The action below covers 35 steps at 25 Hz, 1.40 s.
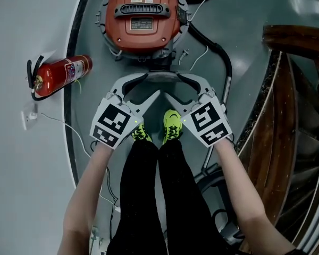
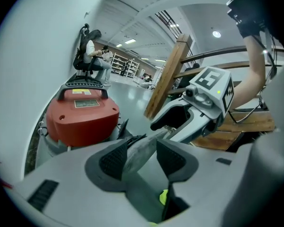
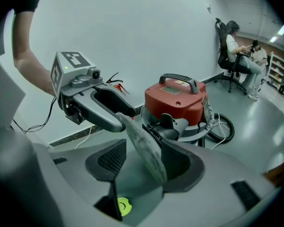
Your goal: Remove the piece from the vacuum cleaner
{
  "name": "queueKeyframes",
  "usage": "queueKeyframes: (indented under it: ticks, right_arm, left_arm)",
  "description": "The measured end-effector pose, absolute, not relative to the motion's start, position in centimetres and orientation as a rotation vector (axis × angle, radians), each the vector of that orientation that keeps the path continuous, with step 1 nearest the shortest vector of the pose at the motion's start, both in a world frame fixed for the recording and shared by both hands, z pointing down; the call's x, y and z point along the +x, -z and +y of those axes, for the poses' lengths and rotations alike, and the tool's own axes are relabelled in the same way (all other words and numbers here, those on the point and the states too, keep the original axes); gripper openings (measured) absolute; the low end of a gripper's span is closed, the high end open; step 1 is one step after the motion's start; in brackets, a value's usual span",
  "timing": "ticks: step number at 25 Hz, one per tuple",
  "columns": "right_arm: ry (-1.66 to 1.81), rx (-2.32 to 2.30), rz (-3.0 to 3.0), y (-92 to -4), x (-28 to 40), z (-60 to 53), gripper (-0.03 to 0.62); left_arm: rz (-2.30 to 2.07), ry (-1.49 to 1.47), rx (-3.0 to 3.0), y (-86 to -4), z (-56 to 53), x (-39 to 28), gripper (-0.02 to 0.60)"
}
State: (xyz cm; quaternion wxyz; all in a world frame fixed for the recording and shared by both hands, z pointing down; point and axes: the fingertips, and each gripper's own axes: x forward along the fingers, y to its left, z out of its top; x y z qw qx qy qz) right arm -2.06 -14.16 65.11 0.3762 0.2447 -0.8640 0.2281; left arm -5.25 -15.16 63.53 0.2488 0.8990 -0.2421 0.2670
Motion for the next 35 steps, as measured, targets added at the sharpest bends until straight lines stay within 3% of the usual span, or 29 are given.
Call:
queueKeyframes:
  ticks: [8, 27, 35]
  right_arm:
    - [-0.472, 0.596, -2.143, -67.2, -1.5, -14.8, 0.238]
    - [-0.330, 0.423, -2.049, -70.7, -1.8, -15.9, 0.236]
    - [-0.383, 0.354, -2.091, -71.3, -2.0, -15.4, 0.183]
  left_arm:
    - [-0.666, -0.797, 2.445, -66.0, -15.9, -5.3, 0.216]
    - [-0.595, -1.009, 2.495, -69.2, -17.3, -4.9, 0.216]
    - [-0.514, -1.007, 2.482, -70.0, -17.1, -4.4, 0.198]
